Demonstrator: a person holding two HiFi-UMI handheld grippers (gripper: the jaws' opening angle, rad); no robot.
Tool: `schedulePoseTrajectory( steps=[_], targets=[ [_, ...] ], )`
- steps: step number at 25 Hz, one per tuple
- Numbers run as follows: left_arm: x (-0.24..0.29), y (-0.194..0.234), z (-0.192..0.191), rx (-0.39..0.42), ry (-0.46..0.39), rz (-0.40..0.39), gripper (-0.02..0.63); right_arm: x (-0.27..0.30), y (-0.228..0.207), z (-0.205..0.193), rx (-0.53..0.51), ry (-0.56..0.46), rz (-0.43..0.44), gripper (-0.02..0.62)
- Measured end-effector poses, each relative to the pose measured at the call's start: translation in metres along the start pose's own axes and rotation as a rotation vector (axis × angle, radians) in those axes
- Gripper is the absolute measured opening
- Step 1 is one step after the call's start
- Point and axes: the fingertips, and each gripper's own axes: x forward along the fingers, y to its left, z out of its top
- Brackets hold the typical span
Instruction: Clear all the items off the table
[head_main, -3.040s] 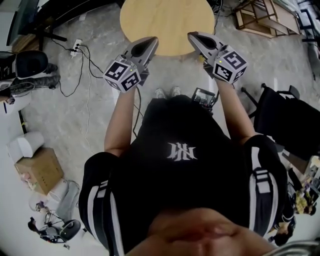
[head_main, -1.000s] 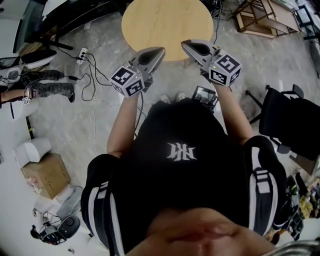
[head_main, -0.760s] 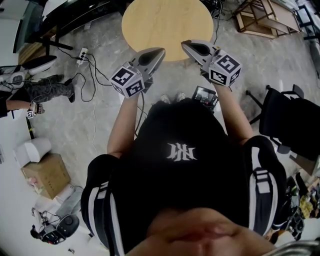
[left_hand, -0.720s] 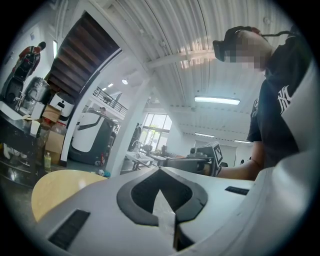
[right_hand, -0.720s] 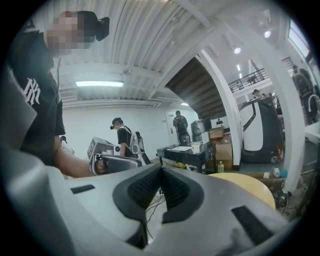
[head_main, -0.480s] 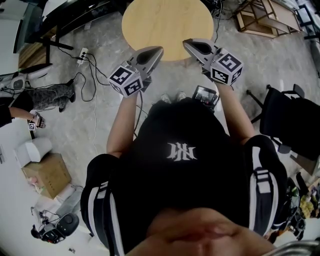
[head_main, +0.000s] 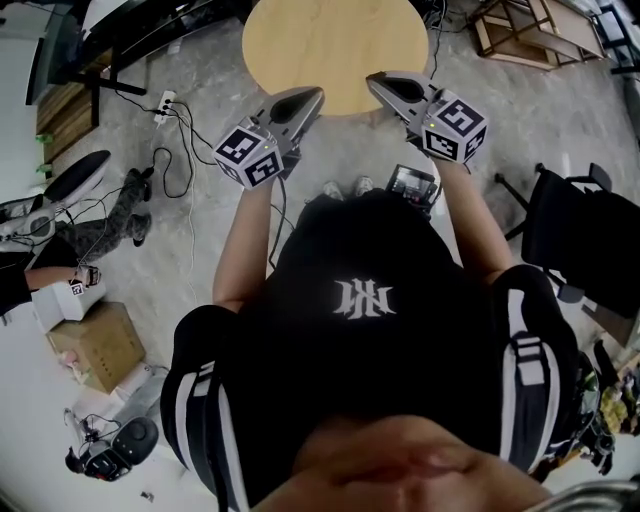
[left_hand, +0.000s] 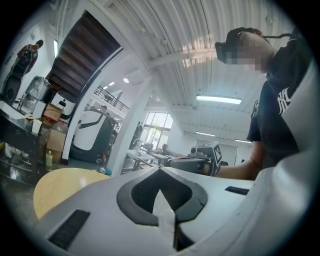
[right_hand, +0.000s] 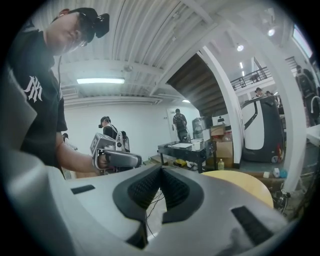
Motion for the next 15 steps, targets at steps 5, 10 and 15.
schedulePoseTrajectory(
  steps=[5, 10, 15],
  targets=[
    [0.006, -0.01, -0.008, 0.003, 0.027, -0.022, 0.012, -0.001, 0.004, -0.002, -0.012, 0.007, 0.01, -0.002],
    [0.0, -0.002, 0.001, 0.01, 0.013, -0.013, 0.012, 0.001, 0.002, -0.001, -0.016, 0.004, 0.004, -0.002],
    [-0.002, 0.0, -0.001, -0.004, 0.013, -0.007, 0.012, 0.004, 0.005, -0.001, -0.006, -0.003, 0.007, -0.002]
  ],
)
